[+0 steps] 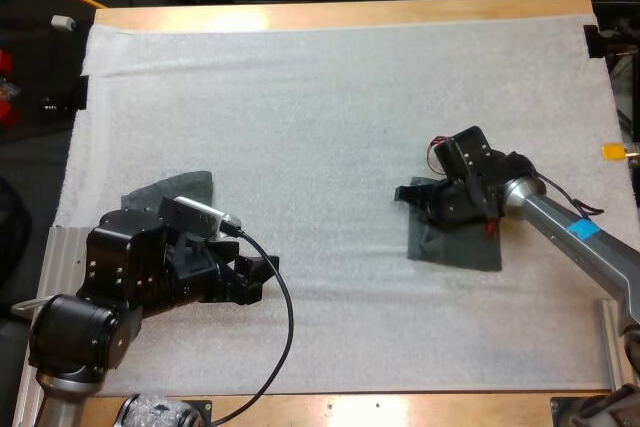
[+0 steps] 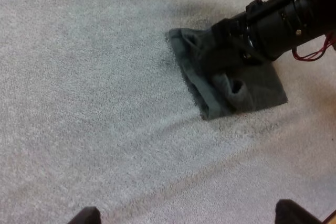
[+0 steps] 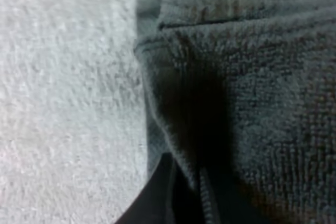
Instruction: Pick towel from pile, fold and stack
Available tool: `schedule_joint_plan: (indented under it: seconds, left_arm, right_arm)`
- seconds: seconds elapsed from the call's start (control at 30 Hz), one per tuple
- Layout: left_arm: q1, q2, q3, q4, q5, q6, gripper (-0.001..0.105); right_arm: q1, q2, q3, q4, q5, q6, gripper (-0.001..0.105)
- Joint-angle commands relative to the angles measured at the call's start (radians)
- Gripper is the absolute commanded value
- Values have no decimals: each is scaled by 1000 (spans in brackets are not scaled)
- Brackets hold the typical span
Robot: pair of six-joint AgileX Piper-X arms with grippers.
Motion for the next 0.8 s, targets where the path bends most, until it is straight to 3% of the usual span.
schedule_joint_plan:
  seconds: [0.0,0.1,0.17,0.23,0.33,0.77]
  left_arm:
    - [0,-3,-2,-2,8,2,64]
    - [0,-3,-2,-2,8,2,64]
    - [0,-3,-2,-2,8,2,64]
    - [0,-3,-2,-2,8,2,64]
    - [0,-3,-2,-2,8,2,64]
    - [0,-3,-2,-2,8,2,64]
  right_arm:
    - [1,1,-5,-6,-3,9,0]
    - [1,2,-5,-5,-16,9,5]
    - [1,2,-5,-10,-36,9,20]
    - [1,2,-5,-22,-67,9,43]
    - [4,2,-5,-44,-127,9,69]
    - [82,-20,-11,-33,-231,9,65]
